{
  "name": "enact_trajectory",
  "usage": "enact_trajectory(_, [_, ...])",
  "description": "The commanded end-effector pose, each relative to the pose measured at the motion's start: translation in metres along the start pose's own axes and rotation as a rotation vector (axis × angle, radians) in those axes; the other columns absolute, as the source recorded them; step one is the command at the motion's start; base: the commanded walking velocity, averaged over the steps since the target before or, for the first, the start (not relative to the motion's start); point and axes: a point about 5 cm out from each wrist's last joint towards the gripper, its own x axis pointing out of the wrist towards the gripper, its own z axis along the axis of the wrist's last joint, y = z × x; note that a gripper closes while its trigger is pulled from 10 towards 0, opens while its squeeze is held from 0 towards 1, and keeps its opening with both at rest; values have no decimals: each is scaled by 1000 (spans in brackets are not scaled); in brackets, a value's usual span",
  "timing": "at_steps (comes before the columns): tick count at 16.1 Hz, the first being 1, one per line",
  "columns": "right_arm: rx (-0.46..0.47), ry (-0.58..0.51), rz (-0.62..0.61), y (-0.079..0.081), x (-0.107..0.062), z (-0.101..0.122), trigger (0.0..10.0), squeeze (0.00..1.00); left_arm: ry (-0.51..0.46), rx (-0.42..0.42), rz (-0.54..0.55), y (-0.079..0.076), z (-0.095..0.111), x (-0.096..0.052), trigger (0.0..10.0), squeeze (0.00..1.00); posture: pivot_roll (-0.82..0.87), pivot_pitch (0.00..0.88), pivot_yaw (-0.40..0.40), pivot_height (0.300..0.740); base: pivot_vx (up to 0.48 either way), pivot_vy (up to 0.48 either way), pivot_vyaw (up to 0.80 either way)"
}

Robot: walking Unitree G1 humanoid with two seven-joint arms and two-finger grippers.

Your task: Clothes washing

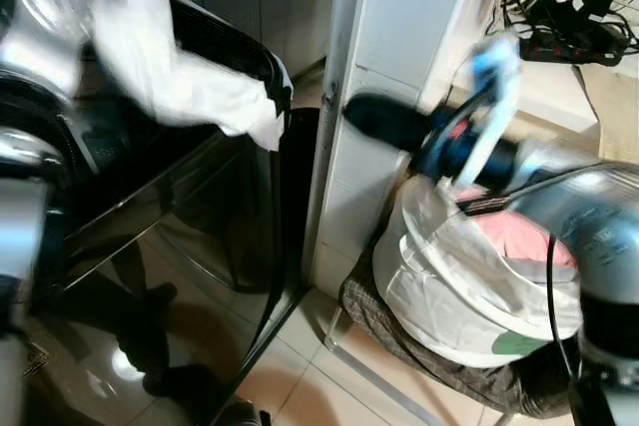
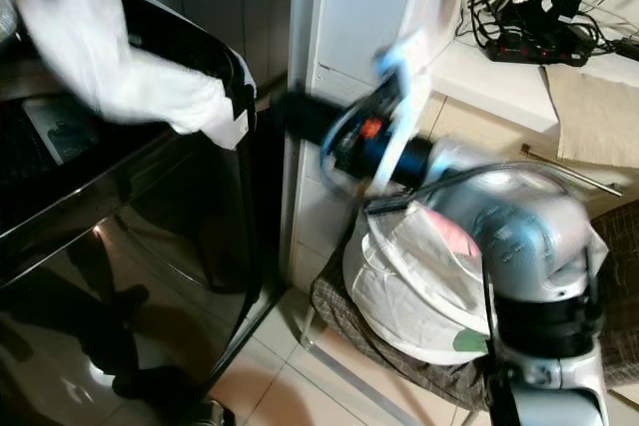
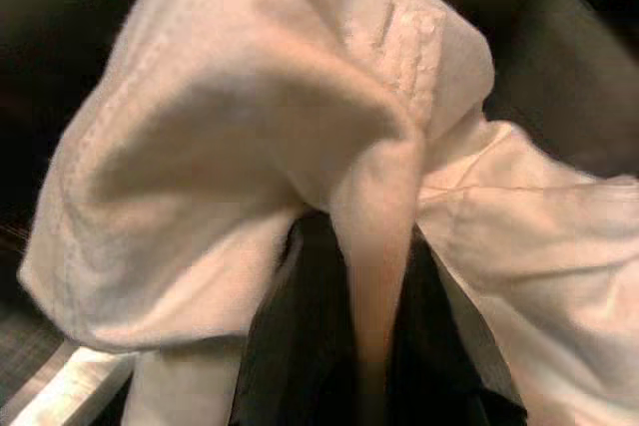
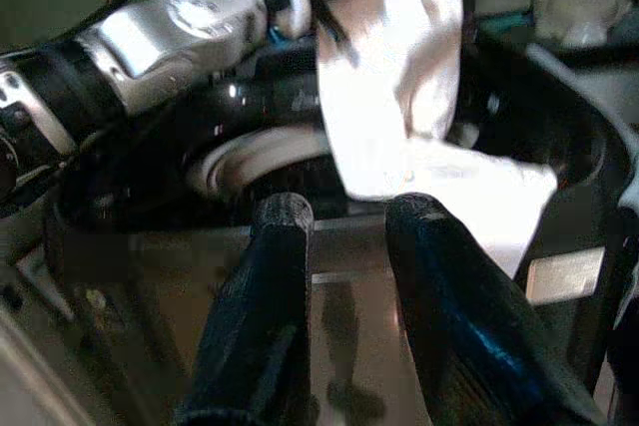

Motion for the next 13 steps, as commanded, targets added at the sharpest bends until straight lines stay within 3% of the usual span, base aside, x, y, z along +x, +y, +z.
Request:
enact_trajectory(1, [-35,33,-18,1,0,-1,10000,0,109,14,-32,-13,-23,-3,10000,0,-40,0,-33,740,0,0,0])
enact_trajectory(3, [-40,66,-27,1,1,-6,10000,0,167,38,-10,-14,-37,-6,10000,0,-41,0,-34,740,0,0,0])
enact_trajectory(4, [-53,105,-27,2,1,-12,10000,0,252,9,-32,-11,-55,-11,10000,1000,-42,0,-36,740,0,0,0])
enact_trajectory(6, [-57,126,-26,1,1,-15,10000,0,303,-84,-114,-13,-63,-14,10000,1000,-37,0,-48,740,0,0,0])
enact_trajectory(9, [-47,149,-25,-1,4,-18,10000,0,325,-366,-287,-23,-60,-15,10000,1000,-24,0,-61,740,0,0,0])
enact_trajectory(13, [-29,180,-43,-5,6,-23,10000,0,355,-407,-343,-18,-66,-19,10000,1000,-12,0,-66,740,0,0,0])
